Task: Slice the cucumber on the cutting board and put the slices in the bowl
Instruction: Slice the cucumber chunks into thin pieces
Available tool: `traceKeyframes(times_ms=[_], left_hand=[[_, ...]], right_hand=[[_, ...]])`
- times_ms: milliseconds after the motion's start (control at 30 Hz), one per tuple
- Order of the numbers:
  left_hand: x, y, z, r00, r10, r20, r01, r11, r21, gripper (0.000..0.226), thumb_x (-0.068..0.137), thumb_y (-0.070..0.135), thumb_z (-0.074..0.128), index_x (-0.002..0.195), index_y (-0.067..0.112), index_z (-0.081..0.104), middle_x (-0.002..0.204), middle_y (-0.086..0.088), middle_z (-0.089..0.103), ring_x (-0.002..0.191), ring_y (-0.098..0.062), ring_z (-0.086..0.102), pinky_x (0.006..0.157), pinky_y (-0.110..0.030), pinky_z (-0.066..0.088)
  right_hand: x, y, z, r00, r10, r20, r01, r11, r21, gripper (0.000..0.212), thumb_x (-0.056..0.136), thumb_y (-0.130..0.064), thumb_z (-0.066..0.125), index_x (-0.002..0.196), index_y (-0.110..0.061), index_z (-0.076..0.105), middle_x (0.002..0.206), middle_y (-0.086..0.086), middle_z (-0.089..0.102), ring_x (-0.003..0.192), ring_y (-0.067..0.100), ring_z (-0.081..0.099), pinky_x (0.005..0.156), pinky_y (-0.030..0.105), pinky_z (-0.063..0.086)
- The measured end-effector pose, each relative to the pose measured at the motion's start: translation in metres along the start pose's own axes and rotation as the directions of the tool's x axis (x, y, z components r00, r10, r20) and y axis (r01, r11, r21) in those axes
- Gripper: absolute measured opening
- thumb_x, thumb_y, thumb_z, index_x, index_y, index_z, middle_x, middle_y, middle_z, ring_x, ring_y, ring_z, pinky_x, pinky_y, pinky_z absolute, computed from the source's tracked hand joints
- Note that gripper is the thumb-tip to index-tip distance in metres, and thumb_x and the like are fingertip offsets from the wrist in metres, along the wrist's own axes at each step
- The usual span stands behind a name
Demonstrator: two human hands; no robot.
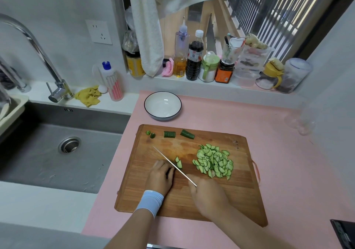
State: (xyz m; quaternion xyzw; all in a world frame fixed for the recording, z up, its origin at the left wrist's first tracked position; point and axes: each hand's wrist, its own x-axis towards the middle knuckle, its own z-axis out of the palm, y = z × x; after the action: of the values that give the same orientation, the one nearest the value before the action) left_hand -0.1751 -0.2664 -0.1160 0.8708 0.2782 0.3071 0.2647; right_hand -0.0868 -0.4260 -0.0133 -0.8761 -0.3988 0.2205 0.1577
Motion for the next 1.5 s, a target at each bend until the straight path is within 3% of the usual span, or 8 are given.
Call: traceKeyframes(times_ms=[267,500,667,867,1100,1200,1333,1500], left_hand=[[0.0,0.0,-0.001,1.0,0.011,-0.011,-0.011,1.0,-0.005,0.015,0.075,-0.002,0.077,0.082,0.008,0.07,0.083,-0.001,0.064,0.083,-0.012,0.052,0.079,-0.014,0.042],[-0.002,0.0,-0.002,1.0,0.002,-0.012,-0.002,1.0,-0.005,0.015,0.075,-0.002,0.077,0.082,0.009,0.07,0.081,0.0,0.061,0.082,-0.012,0.051,0.08,-0.012,0.04],[-0.004,0.002,-0.002,0.999,0.045,-0.019,-0.045,0.999,0.007,0.005,0.082,0.004,0.067,0.085,0.009,0.067,0.084,-0.002,0.057,0.083,-0.016,0.05,0.081,-0.015,0.039],[-0.003,-0.001,-0.002,1.0,0.0,-0.007,0.0,1.0,-0.011,0.014,0.077,-0.002,0.076,0.082,0.009,0.069,0.082,0.0,0.06,0.081,-0.015,0.054,0.077,-0.019,0.044],[-0.005,0.001,-0.002,0.999,-0.036,-0.016,0.036,0.999,-0.004,0.013,0.075,-0.001,0.076,0.084,0.007,0.071,0.083,-0.004,0.064,0.084,-0.013,0.052,0.079,-0.014,0.041],[-0.004,-0.001,-0.002,0.999,-0.039,-0.016,0.039,0.999,-0.001,0.012,0.076,0.0,0.076,0.085,0.006,0.071,0.087,-0.006,0.066,0.087,-0.015,0.053,0.082,-0.015,0.041],[-0.003,-0.002,-0.001,0.999,-0.046,-0.004,0.046,0.999,-0.008,0.011,0.078,0.002,0.075,0.086,0.008,0.071,0.086,-0.003,0.065,0.085,-0.015,0.054,0.082,-0.014,0.041],[-0.003,-0.002,-0.001,0.998,-0.055,0.003,0.055,0.998,-0.001,0.01,0.077,0.002,0.076,0.081,0.008,0.069,0.083,-0.001,0.063,0.083,-0.015,0.054,0.079,-0.018,0.044]], right_hand=[[-0.004,0.006,-0.005,1.0,-0.013,0.026,0.013,1.0,0.011,0.033,0.102,-0.036,0.039,0.129,-0.038,0.059,0.083,-0.004,0.067,0.072,0.017,0.053,0.066,0.03,0.042],[0.014,-0.007,0.0,0.997,0.02,0.08,-0.022,0.999,0.029,0.03,0.102,-0.031,0.038,0.118,-0.031,0.063,0.078,-0.002,0.067,0.071,0.022,0.06,0.062,0.029,0.042],[0.013,-0.006,-0.001,0.995,0.029,0.092,-0.031,0.999,0.018,0.027,0.101,-0.031,0.038,0.113,-0.031,0.063,0.083,0.003,0.071,0.078,0.027,0.064,0.069,0.035,0.05],[0.013,-0.004,-0.002,0.996,0.006,0.084,-0.009,0.999,0.037,0.025,0.101,-0.03,0.038,0.106,-0.03,0.062,0.078,0.003,0.067,0.073,0.027,0.061,0.064,0.034,0.045],[-0.004,0.002,0.0,1.0,0.003,0.003,-0.003,1.0,-0.027,0.041,0.102,-0.041,0.039,0.141,-0.047,0.05,0.097,-0.001,0.073,0.09,0.022,0.066,0.071,0.03,0.044],[-0.01,0.006,-0.002,1.0,-0.007,0.01,0.007,1.0,-0.019,0.042,0.102,-0.038,0.04,0.142,-0.045,0.05,0.095,-0.003,0.073,0.077,0.017,0.06,0.07,0.029,0.045],[-0.005,0.008,-0.001,0.999,-0.005,0.035,0.006,1.0,-0.004,0.039,0.102,-0.037,0.04,0.138,-0.043,0.053,0.094,-0.003,0.072,0.077,0.018,0.059,0.066,0.027,0.04],[0.008,0.002,0.001,0.997,0.004,0.08,-0.006,1.0,0.024,0.036,0.101,-0.034,0.039,0.13,-0.039,0.059,0.075,-0.008,0.062,0.067,0.017,0.054,0.063,0.027,0.04]])
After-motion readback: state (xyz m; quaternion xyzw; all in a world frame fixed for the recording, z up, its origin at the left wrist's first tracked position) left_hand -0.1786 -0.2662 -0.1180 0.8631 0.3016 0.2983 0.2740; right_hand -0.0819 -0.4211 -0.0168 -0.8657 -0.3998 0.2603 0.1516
